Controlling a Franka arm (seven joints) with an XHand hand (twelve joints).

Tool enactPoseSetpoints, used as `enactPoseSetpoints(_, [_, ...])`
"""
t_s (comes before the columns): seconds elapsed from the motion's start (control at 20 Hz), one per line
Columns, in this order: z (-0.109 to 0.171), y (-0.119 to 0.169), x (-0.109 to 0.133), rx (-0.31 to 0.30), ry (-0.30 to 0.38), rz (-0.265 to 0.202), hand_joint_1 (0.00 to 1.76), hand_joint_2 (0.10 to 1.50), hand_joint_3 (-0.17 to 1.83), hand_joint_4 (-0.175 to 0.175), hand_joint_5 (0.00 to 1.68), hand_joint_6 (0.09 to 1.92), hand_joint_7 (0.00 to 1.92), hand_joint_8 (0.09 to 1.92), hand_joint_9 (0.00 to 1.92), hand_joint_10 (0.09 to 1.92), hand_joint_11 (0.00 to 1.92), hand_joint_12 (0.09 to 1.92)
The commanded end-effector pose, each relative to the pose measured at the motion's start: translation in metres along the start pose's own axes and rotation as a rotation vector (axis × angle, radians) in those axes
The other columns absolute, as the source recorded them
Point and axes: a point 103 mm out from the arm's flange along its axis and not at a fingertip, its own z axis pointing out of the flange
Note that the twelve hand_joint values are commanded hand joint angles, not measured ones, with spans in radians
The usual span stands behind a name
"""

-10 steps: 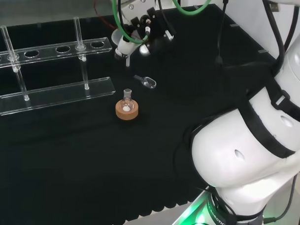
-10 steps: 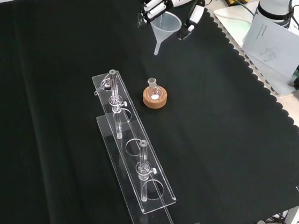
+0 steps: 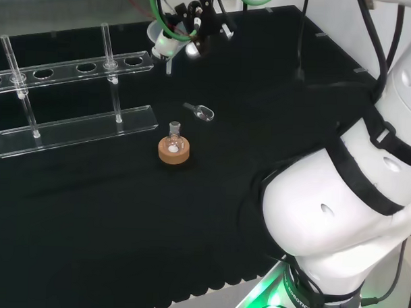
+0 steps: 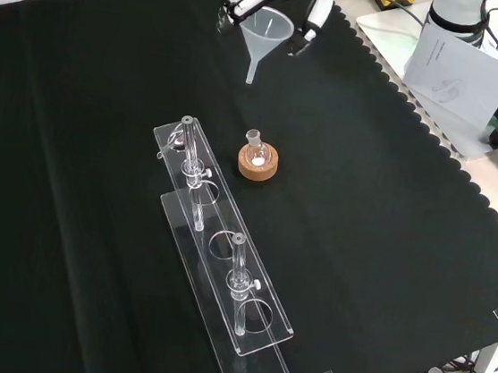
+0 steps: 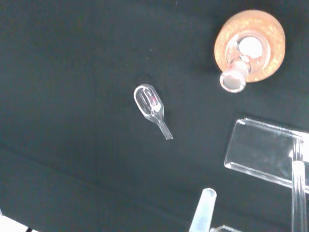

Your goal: Put the funnel back on the funnel stand.

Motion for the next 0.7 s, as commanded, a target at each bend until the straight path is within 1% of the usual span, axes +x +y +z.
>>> enactPoseSetpoints(0.05, [-0.019, 0.019, 0.002, -0.015, 0.042, -0.031, 0.62, 0.89, 0.4, -0.052, 0.5, 0.09, 0.53, 0.7, 1.06, 0.53, 0.59, 1.27])
enactPoseSetpoints(0.2, [-0.03, 0.032, 0.005, -0.034, 0.031, -0.045, 0.62, 0.89, 0.4, -0.051, 0.51, 0.09, 0.53, 0.7, 1.06, 0.53, 0.59, 1.27])
enactPoseSetpoints(0.25, [-0.033, 0.037, 0.006, -0.033, 0.015, -0.032, 0.62, 0.89, 0.4, -0.051, 0.51, 0.09, 0.53, 0.7, 1.06, 0.53, 0.6, 1.27])
enactPoseSetpoints(0.3, [-0.035, 0.041, 0.005, -0.038, 0.01, -0.033, 0.62, 0.89, 0.4, -0.051, 0.51, 0.09, 0.53, 0.7, 1.06, 0.53, 0.6, 1.27])
enactPoseSetpoints(0.45, [-0.042, 0.058, 0.003, -0.047, 0.014, -0.045, 0.62, 0.89, 0.41, -0.051, 0.51, 0.09, 0.53, 0.7, 1.05, 0.53, 0.6, 1.27])
enactPoseSetpoints(0.7, [-0.045, 0.085, 0.011, -0.034, 0.032, -0.071, 0.62, 0.89, 0.41, -0.052, 0.52, 0.09, 0.54, 0.7, 1.05, 0.53, 0.6, 1.27])
